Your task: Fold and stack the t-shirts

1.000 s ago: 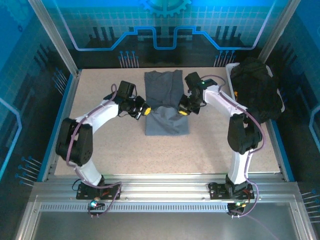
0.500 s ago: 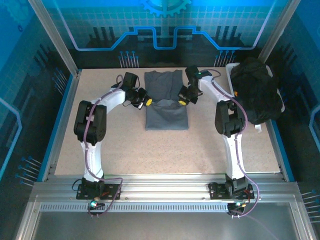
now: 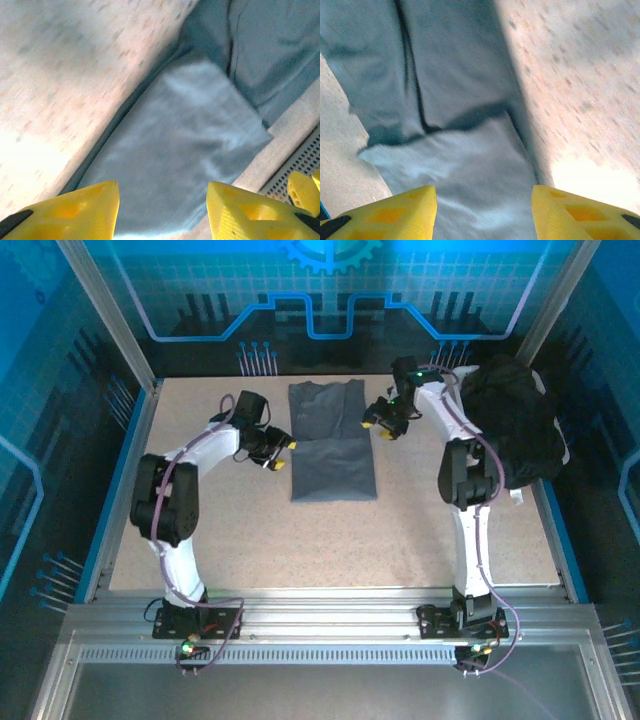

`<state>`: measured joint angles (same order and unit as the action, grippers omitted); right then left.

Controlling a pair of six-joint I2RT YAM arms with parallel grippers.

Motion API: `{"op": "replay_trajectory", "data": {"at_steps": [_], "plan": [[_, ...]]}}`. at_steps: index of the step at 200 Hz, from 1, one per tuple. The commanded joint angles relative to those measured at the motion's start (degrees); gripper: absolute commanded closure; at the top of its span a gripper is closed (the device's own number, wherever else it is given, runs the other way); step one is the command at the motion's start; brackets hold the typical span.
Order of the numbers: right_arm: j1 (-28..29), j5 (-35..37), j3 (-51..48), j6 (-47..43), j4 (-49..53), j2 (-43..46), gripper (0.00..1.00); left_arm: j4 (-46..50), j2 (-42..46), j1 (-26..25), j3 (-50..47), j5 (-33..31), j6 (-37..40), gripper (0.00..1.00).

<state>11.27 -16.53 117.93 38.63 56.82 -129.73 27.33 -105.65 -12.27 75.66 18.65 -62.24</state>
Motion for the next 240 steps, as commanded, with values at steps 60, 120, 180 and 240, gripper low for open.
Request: {"op": "replay_trajectory", "data": {"at_steps": [60, 120, 180, 240], "plan": [[5.1, -5.7, -48.7, 10.2, -20.8, 27.7, 0.49, -13.7, 7.6, -6.5, -21.9, 4.8, -13.9, 0.43], [6.4, -6.2, -51.2, 14.4, -26.1, 22.2, 0.55, -17.8, 1.6, -6.6, -21.1, 4.0, -14.0, 0.63], [6.3, -3.3, -44.8, 12.2, -23.6, 17.0, 0.80, -18.1, -1.0, -5.9, -18.4, 3.2, -12.7, 1.00], [7.8, -0.3, -50.0, 9.9, -21.2, 25.0, 1.00, -10.1, 5.2, -5.5, -19.6, 3.8, -8.3, 1.00]]}}
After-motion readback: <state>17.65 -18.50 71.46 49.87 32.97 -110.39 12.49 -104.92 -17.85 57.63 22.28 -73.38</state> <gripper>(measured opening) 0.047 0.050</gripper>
